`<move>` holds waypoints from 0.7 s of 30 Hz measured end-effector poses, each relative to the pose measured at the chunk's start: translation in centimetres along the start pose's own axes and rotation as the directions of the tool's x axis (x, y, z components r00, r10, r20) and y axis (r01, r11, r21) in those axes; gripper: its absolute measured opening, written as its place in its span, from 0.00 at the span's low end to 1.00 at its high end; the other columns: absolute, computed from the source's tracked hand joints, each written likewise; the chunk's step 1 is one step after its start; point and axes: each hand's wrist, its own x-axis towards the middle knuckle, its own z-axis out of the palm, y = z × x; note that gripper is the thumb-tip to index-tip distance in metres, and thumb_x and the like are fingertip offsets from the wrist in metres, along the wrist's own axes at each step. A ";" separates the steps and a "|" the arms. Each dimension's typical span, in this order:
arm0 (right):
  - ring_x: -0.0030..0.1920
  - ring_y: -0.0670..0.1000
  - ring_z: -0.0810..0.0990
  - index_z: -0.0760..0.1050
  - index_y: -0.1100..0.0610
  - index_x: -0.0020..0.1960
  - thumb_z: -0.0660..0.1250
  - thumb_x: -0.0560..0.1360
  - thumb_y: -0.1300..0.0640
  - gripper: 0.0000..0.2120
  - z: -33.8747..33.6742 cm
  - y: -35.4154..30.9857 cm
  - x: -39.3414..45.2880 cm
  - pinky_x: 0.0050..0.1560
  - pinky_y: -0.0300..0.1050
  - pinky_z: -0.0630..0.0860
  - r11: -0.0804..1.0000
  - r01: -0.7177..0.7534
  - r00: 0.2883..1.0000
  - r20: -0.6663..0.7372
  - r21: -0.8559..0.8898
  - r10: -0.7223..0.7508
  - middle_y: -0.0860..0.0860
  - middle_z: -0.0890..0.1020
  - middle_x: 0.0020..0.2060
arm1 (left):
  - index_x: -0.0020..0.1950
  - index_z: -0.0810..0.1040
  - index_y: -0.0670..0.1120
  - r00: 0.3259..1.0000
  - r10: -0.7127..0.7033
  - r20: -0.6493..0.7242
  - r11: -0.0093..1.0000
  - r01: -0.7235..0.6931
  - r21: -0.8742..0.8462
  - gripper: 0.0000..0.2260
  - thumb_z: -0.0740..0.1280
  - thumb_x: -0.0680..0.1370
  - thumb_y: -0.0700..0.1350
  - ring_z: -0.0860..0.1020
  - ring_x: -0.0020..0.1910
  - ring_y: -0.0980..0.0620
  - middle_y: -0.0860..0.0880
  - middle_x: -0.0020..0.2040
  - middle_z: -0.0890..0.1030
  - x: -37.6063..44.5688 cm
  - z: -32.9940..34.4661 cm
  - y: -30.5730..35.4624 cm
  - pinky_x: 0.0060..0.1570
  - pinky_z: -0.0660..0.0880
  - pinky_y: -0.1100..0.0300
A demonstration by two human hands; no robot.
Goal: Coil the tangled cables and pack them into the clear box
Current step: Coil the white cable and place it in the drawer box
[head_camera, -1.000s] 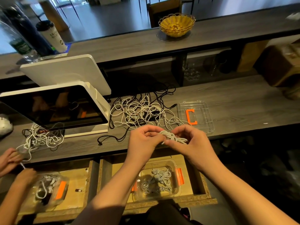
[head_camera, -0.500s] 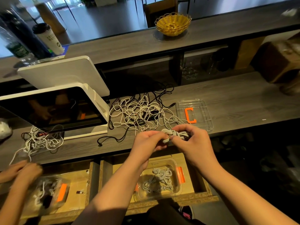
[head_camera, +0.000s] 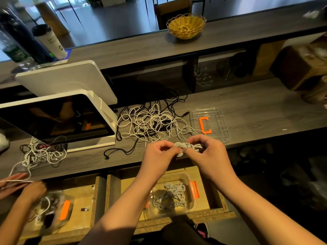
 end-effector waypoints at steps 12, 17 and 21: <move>0.47 0.42 0.80 0.79 0.40 0.53 0.65 0.76 0.49 0.08 -0.9 -0.1 0.5 0.48 0.50 0.80 0.983 0.169 0.953 0.266 -0.073 -0.144 0.39 0.82 0.45 | 0.42 0.86 0.48 0.976 0.204 0.071 0.977 -0.208 0.056 0.03 0.75 0.73 0.40 0.78 0.35 0.59 0.52 0.35 0.84 -0.2 -1.1 -0.5 0.37 0.74 0.63; 0.42 0.50 0.80 0.79 0.44 0.50 0.65 0.74 0.46 0.08 -1.3 0.0 0.7 0.45 0.59 0.79 0.988 0.151 0.942 0.305 -0.007 -0.142 0.46 0.82 0.43 | 0.43 0.86 0.49 0.969 0.218 0.113 0.976 -0.218 -0.008 0.05 0.75 0.74 0.39 0.79 0.38 0.55 0.50 0.38 0.85 -0.3 -1.1 -1.1 0.42 0.76 0.57; 0.44 0.47 0.80 0.78 0.44 0.53 0.63 0.75 0.45 0.09 -1.3 0.2 0.5 0.46 0.57 0.79 0.984 0.173 0.935 0.321 -0.038 -0.152 0.45 0.82 0.44 | 0.44 0.85 0.51 0.966 0.202 0.163 0.979 -0.196 -0.052 0.05 0.74 0.75 0.41 0.79 0.41 0.52 0.51 0.39 0.84 -0.4 -1.4 -1.4 0.45 0.77 0.48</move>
